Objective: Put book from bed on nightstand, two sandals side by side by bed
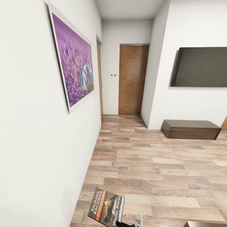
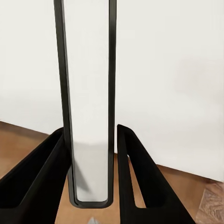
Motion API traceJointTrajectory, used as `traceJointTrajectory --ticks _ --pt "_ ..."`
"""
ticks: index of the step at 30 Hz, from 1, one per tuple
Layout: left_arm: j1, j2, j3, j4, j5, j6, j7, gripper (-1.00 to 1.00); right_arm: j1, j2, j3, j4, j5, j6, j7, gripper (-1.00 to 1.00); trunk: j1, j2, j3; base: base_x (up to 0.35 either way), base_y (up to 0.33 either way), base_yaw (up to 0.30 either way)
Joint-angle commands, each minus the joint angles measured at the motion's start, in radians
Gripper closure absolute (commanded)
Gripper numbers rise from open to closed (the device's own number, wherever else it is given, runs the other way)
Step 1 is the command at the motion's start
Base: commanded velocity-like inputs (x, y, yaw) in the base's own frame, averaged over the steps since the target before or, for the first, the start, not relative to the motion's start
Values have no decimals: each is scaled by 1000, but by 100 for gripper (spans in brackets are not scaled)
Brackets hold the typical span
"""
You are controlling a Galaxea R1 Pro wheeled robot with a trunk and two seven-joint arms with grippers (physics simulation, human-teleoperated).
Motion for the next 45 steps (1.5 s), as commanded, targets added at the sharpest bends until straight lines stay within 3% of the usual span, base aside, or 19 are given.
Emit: traceJointTrajectory --ticks 1,19,45 --pt "-1 0 -8 1 10 -3 -4 -100 -1 1 -5 1 -2 10 5 100 1 -2 -2 53 6 0" --pt "-1 0 -9 1 10 -3 -4 -100 -1 2 -5 7 -1 8 5 100 1 -2 -2 140 41 0" --pt "0 0 -9 1 10 -3 -3 -100 -1 2 -5 7 0 8 6 100 1 -2 -2 257 10 0"
